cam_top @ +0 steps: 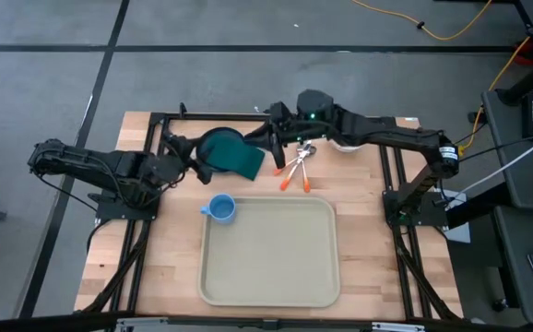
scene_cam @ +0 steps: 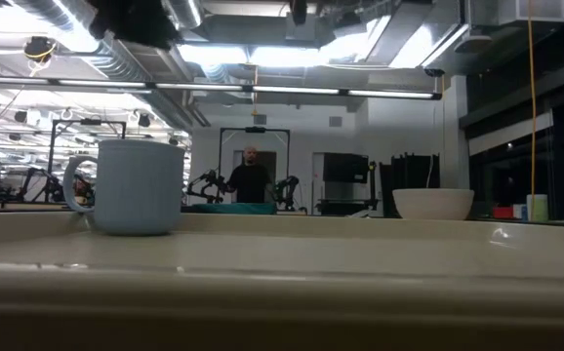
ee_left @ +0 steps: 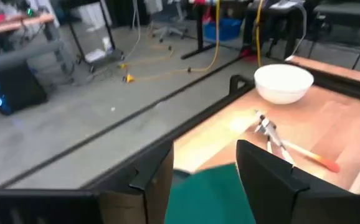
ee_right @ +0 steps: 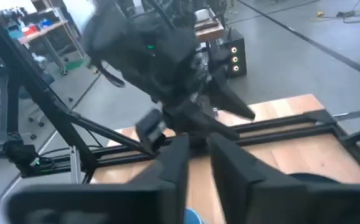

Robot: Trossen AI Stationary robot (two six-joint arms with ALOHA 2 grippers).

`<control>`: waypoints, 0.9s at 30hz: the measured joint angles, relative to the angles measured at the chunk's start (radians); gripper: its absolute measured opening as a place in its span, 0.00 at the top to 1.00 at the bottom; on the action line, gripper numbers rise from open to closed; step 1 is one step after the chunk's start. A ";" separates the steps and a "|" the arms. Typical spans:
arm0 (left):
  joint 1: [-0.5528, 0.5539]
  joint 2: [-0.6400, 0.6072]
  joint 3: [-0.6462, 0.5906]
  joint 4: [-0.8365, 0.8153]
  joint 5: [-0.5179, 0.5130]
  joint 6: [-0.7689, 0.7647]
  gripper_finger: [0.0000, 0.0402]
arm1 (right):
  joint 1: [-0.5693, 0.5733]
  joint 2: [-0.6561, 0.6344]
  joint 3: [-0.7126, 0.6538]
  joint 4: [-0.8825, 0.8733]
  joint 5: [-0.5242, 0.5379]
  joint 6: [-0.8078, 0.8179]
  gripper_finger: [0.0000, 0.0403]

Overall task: Set up tray
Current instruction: Put the dark green napkin on the right of the light brown serving tray

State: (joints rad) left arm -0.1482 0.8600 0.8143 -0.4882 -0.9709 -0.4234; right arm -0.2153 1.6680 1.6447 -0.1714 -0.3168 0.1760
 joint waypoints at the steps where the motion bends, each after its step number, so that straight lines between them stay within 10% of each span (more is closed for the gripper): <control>1: -0.002 -0.001 0.000 -0.007 0.000 -0.009 0.60 | 0.000 0.000 0.027 -0.035 0.000 -0.014 0.92; 27: 0.022 -0.044 -0.109 0.142 0.112 -0.064 0.81 | -0.004 -0.002 0.110 -0.393 0.160 -0.155 0.99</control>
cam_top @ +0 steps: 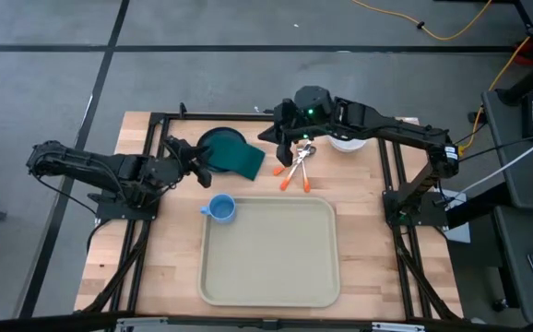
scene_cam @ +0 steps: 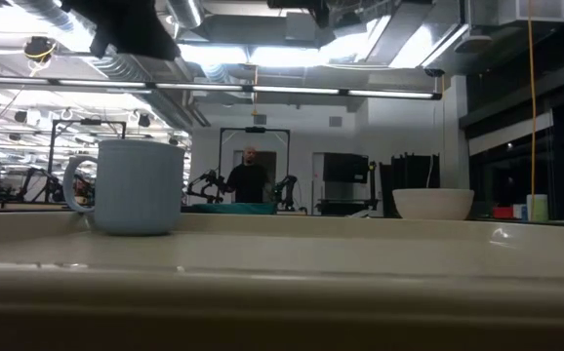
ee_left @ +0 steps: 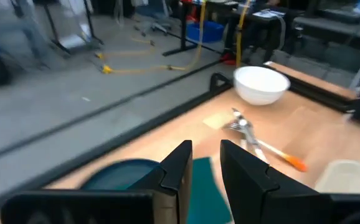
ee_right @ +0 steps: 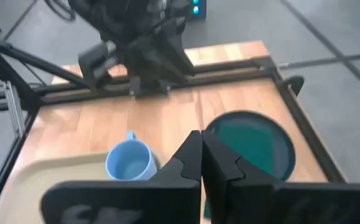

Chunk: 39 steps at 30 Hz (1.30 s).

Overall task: Set up tray
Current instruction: Put the dark green napkin on the right of the light brown serving tray

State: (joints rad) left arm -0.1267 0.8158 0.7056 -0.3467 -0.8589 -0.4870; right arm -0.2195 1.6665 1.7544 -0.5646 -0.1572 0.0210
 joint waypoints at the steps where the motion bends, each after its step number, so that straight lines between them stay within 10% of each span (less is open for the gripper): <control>1: 0.010 0.000 0.000 0.002 0.033 -0.018 0.81 | 0.000 0.000 -0.003 0.003 0.000 -0.001 0.99; 39: 0.136 -0.003 -0.029 0.123 0.151 0.152 0.81 | 0.003 0.255 -0.011 -0.240 0.063 0.036 0.99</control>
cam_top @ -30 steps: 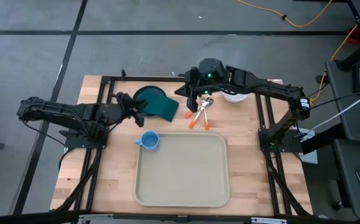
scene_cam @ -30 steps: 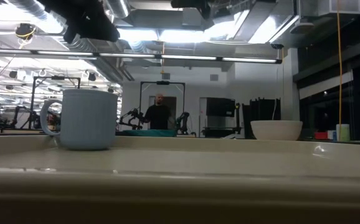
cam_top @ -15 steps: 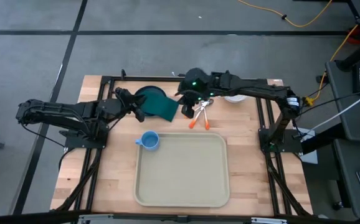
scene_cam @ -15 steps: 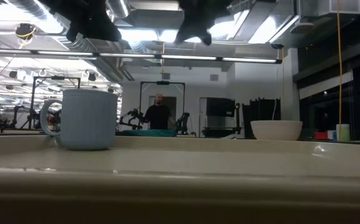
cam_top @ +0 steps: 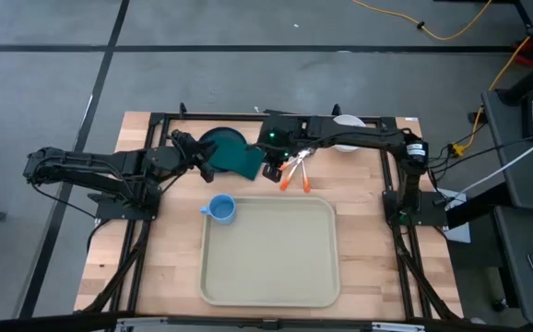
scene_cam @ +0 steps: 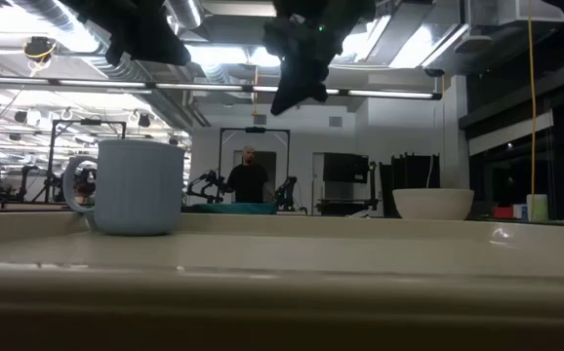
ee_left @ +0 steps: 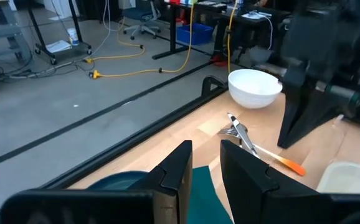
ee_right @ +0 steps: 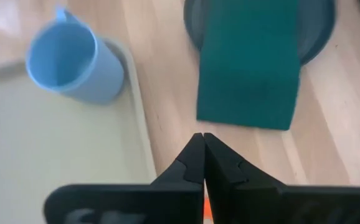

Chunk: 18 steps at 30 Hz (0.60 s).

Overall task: Set up tray
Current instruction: Put the dark green napkin on the right of the light brown serving tray

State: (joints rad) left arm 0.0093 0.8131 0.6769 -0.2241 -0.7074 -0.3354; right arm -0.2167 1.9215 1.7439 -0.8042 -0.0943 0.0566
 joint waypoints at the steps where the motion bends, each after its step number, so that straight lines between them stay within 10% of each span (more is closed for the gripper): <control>1: 0.000 0.000 0.000 0.000 0.000 0.001 0.81 | 0.000 0.011 0.000 0.000 0.000 -0.009 0.99; 18: 0.000 0.000 0.000 0.017 0.013 0.000 0.81 | -0.281 0.049 0.000 0.089 -0.337 0.042 0.96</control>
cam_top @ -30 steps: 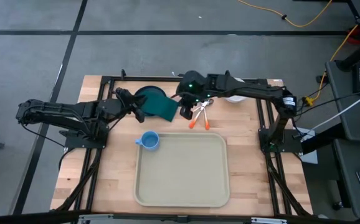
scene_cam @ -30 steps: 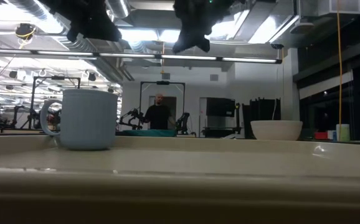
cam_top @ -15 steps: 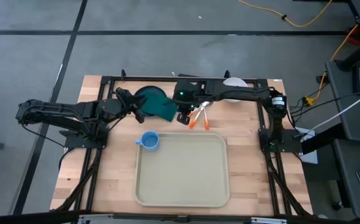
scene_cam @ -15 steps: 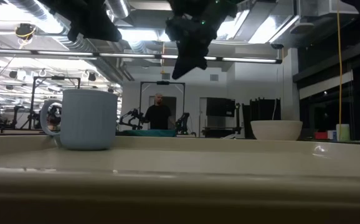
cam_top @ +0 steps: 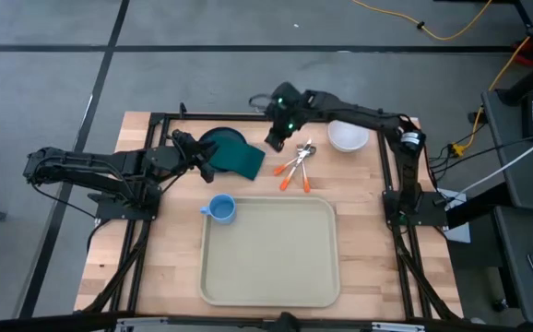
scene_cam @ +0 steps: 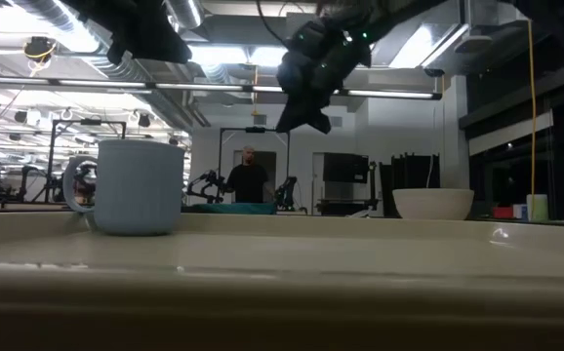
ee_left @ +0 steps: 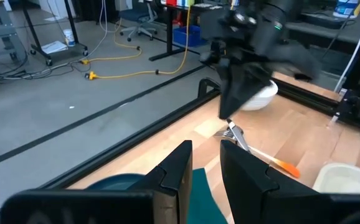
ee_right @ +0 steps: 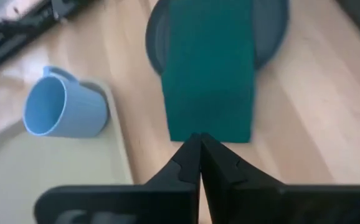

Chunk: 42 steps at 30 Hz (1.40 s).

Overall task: Set up tray
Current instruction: Put the dark green napkin on the right of the light brown serving tray

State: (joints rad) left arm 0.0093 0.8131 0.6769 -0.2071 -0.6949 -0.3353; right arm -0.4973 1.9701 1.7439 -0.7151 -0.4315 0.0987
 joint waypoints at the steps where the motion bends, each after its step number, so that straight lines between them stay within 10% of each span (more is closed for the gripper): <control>1: 0.000 0.000 0.000 0.001 0.000 -0.001 0.81 | -0.013 0.002 0.000 0.003 -0.020 0.000 0.96; 24: 0.000 0.000 0.000 0.002 -0.129 -0.048 0.81 | -0.062 0.195 -0.001 0.049 -0.297 -0.130 0.98; 42: 0.000 0.000 0.000 0.005 -0.130 -0.047 0.81 | -0.097 0.211 0.000 0.027 -0.332 -0.077 0.60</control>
State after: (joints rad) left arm 0.0093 0.8131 0.6773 -0.2020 -0.8246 -0.3828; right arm -0.5942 2.1815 1.7439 -0.6886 -0.7631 0.0216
